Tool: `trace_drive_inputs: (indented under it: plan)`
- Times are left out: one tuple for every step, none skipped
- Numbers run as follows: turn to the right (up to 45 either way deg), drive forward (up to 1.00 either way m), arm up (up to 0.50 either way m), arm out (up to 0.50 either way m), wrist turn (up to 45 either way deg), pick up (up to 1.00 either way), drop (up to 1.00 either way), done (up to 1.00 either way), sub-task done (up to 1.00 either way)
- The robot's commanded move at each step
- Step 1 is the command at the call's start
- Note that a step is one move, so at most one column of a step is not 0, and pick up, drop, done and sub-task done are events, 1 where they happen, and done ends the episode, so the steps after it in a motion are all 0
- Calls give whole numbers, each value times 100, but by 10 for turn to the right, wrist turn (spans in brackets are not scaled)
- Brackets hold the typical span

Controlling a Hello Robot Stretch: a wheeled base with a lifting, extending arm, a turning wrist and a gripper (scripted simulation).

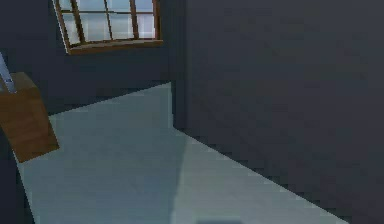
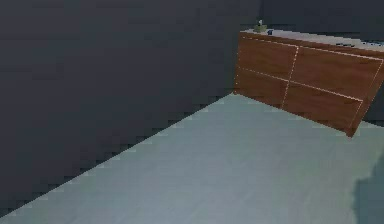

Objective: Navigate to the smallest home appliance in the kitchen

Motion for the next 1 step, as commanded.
trace_drive_inputs:
  plan:
    - [-90,0,0,0,0,0,0,0,0]
